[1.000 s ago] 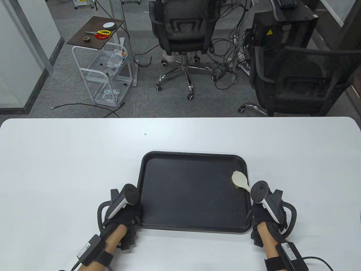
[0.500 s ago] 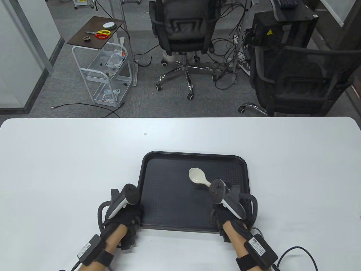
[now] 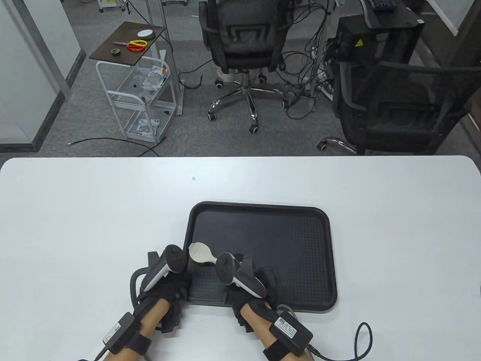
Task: Scrub the tray with pot brush
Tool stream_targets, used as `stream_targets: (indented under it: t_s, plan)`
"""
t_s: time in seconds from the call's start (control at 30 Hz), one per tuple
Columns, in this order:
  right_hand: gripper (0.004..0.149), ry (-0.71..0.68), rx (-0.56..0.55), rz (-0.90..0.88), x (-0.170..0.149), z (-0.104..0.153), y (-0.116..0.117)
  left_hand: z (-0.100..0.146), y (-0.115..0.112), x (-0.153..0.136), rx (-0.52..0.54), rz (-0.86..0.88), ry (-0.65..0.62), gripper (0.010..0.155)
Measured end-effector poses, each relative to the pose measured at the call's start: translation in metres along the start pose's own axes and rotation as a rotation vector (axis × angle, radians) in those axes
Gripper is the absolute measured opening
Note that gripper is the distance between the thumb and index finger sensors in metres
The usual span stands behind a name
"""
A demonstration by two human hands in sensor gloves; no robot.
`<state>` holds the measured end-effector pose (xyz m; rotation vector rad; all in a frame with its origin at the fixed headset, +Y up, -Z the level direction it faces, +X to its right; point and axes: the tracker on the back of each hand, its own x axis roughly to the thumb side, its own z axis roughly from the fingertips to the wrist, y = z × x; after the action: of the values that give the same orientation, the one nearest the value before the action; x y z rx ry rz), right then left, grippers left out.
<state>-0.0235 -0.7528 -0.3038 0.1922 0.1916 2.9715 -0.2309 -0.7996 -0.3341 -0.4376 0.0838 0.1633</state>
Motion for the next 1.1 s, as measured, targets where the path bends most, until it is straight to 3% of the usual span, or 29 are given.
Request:
stream_targets:
  t_s: [0.2, 0.5, 0.7, 0.87, 1.1]
  plan:
    - [0.052, 0.075, 0.01, -0.029, -0.043, 0.01, -0.001, 0.0, 0.0, 0.0, 0.0, 0.0, 0.0, 0.076]
    - [0.052, 0.334, 0.004, -0.064, -0.173, 0.045, -0.022, 0.0, 0.0, 0.0, 0.0, -0.001, 0.001, 0.076]
    - [0.052, 0.476, -0.002, -0.056, -0.227, 0.063, -0.034, 0.0, 0.0, 0.0, 0.0, 0.0, 0.0, 0.076]
    - [0.052, 0.513, 0.014, 0.022, -0.233, 0.063, -0.049, 0.0, 0.0, 0.0, 0.001, -0.001, 0.001, 0.076]
    - [0.052, 0.358, -0.062, 0.01, -0.177, 0.056, -0.061, 0.0, 0.0, 0.0, 0.001, -0.002, 0.002, 0.076]
